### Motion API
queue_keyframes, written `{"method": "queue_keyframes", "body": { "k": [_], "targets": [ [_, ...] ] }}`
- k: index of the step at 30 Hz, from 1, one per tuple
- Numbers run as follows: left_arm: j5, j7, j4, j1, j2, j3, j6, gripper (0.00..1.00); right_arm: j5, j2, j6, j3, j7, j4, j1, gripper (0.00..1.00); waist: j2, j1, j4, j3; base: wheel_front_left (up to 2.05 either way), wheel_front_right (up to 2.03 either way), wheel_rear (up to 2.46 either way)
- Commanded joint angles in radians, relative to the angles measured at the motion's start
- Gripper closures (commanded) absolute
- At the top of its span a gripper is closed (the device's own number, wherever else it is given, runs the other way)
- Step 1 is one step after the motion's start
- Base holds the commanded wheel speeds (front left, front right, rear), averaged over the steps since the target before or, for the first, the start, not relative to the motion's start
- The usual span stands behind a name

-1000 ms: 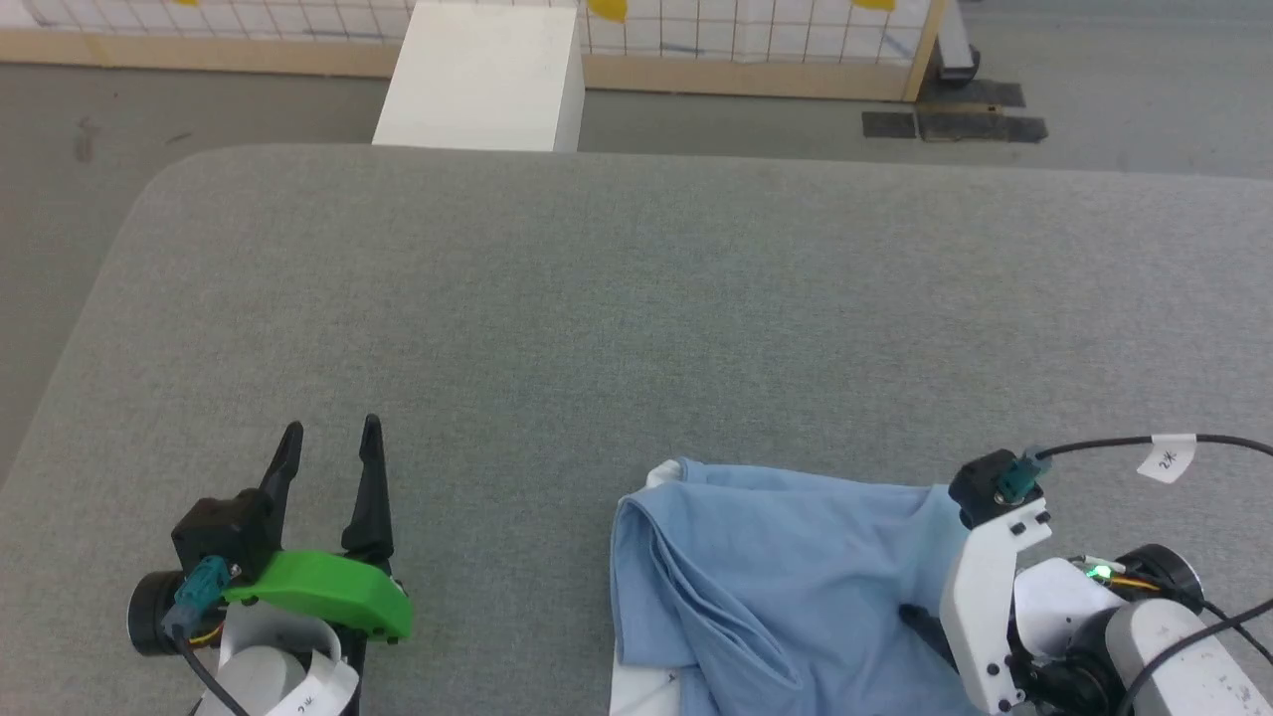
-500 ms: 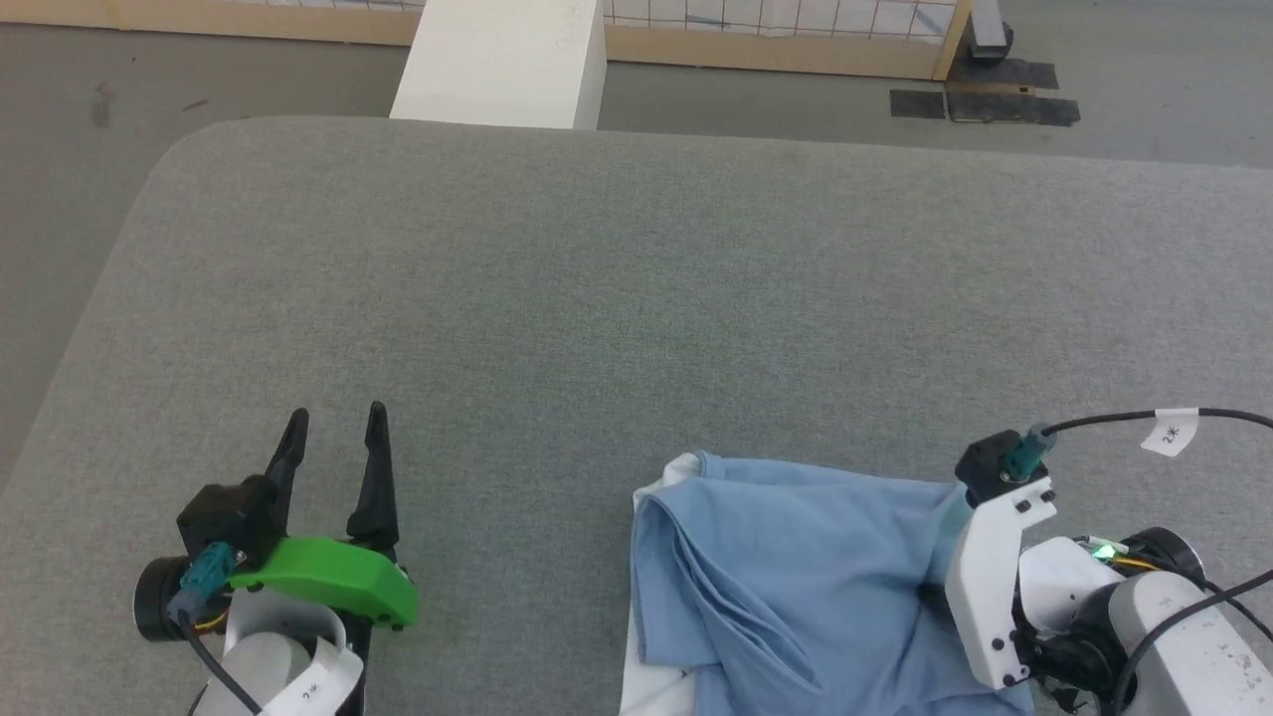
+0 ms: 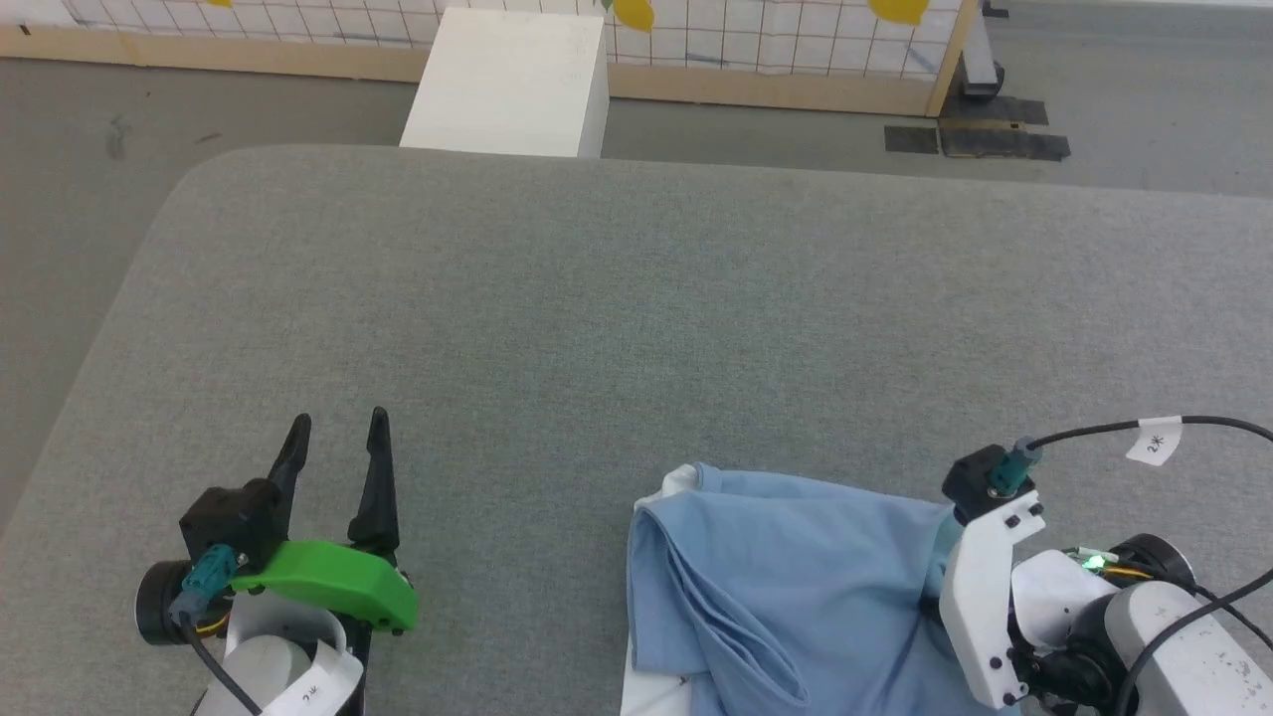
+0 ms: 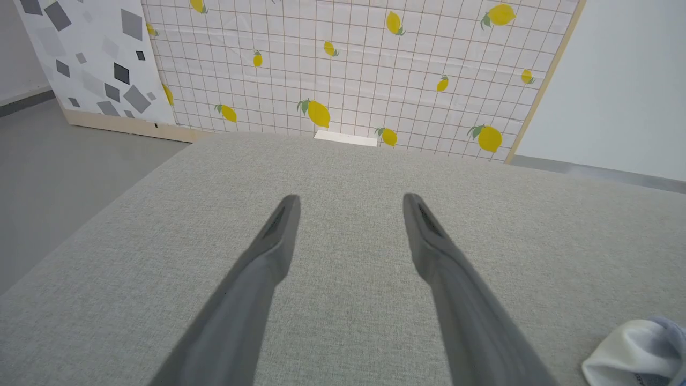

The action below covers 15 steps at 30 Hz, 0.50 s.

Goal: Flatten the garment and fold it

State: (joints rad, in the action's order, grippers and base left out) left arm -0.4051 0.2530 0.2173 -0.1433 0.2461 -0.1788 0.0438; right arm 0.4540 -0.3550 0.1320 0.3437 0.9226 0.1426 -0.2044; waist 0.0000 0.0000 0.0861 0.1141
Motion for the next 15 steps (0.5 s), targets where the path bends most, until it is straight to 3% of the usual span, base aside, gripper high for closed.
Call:
{"method": "queue_keyframes", "body": {
  "k": [1, 5, 15],
  "targets": [
    [-0.004, 0.008, 0.000, 0.005, -0.003, 0.002, -0.002, 0.00, 0.012, -0.007, -0.001, 0.017, 0.005, -0.009, 0.007, 1.00, 0.0000, 0.0000, -0.011, -0.010, 0.00, 0.00, 0.00],
    [-0.006, 0.008, -0.011, 0.020, 0.003, 0.011, 0.001, 0.00, 0.031, -0.052, -0.001, 0.042, 0.026, -0.047, -0.018, 1.00, 0.0000, 0.0000, -0.063, -0.018, 0.00, 0.00, 0.00],
    [0.000, 0.008, -0.067, 0.006, 0.011, 0.020, 0.009, 0.00, 0.062, -0.191, -0.001, 0.053, 0.058, -0.121, -0.167, 1.00, 0.0000, 0.0000, -0.303, 0.067, 0.00, 0.00, 0.00]
  ]
}}
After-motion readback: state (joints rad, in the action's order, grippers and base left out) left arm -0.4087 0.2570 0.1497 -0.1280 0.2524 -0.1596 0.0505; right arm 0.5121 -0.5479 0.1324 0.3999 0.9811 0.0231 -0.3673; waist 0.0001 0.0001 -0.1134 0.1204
